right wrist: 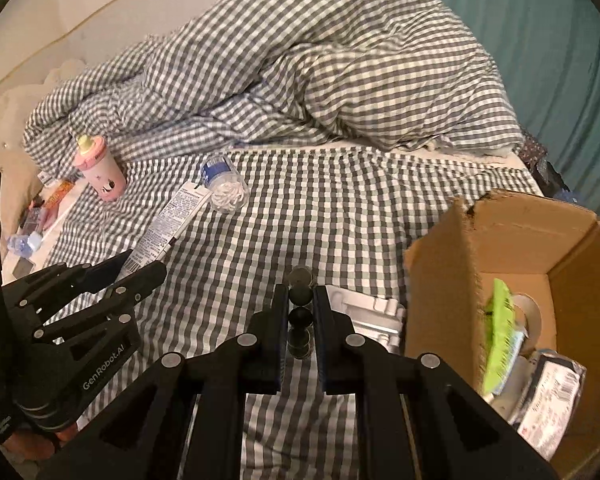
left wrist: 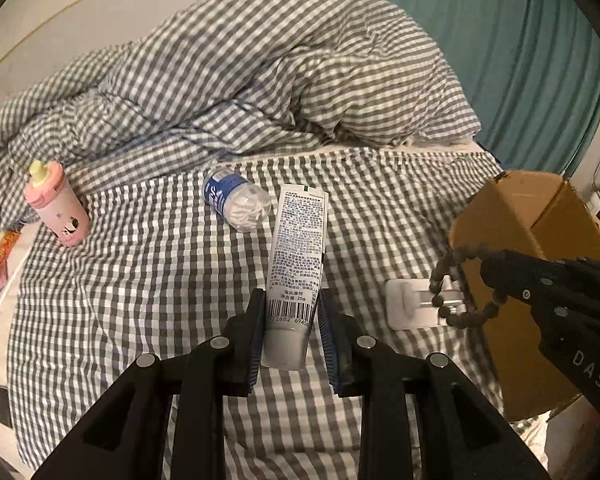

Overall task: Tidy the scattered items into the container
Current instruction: 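Carry the white tube and bead bracelet over the box and open both tools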

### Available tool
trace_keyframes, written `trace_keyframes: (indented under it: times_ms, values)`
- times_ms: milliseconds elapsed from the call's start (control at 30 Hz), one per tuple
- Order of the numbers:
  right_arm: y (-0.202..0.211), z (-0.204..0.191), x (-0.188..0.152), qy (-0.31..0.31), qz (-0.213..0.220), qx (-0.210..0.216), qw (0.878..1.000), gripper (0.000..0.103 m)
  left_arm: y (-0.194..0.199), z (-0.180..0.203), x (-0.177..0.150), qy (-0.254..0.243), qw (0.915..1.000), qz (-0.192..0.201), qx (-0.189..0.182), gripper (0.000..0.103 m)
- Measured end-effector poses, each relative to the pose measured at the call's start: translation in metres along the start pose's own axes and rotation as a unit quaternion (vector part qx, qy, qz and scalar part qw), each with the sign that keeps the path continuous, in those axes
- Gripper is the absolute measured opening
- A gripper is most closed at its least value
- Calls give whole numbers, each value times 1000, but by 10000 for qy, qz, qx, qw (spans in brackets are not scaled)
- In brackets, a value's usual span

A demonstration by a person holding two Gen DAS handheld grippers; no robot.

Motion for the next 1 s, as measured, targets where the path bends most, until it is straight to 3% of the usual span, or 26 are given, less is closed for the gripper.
trace_keyframes:
  times_ms: [333, 533, 700, 833, 1000]
  values:
    - [85, 48, -16, -357, 621, -212, 9972, 11, 56, 66, 7, -457, 9978, 366, -299, 26]
    - [130, 105, -30, -741, 821, -662, 9917, 11, 78, 149, 15, -991, 9898, 562, -851, 26]
    - [152, 160, -42, -1156, 848, -1015, 9845, 11, 74, 219, 14, -1427, 9769, 406, -1535, 26]
    - [150, 199, -56, -1511, 727, -1145, 9792, 11, 55, 259, 10, -1663, 9724, 167, -1627, 26]
    - [137, 223, -66, -1740, 576, -1100, 9769, 15, 42, 275, 6, -1854, 9727, 50, -1393, 31]
Point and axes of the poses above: each gripper's, at about its wrist camera, not at the fingertips, and y roughly against the way its jaws point, z to its right, x to its top, the point moved 2 cm from there along -y, roughly the way its jaws point, and after that the axes turned 1 degree about y, right-handed, at the moved point
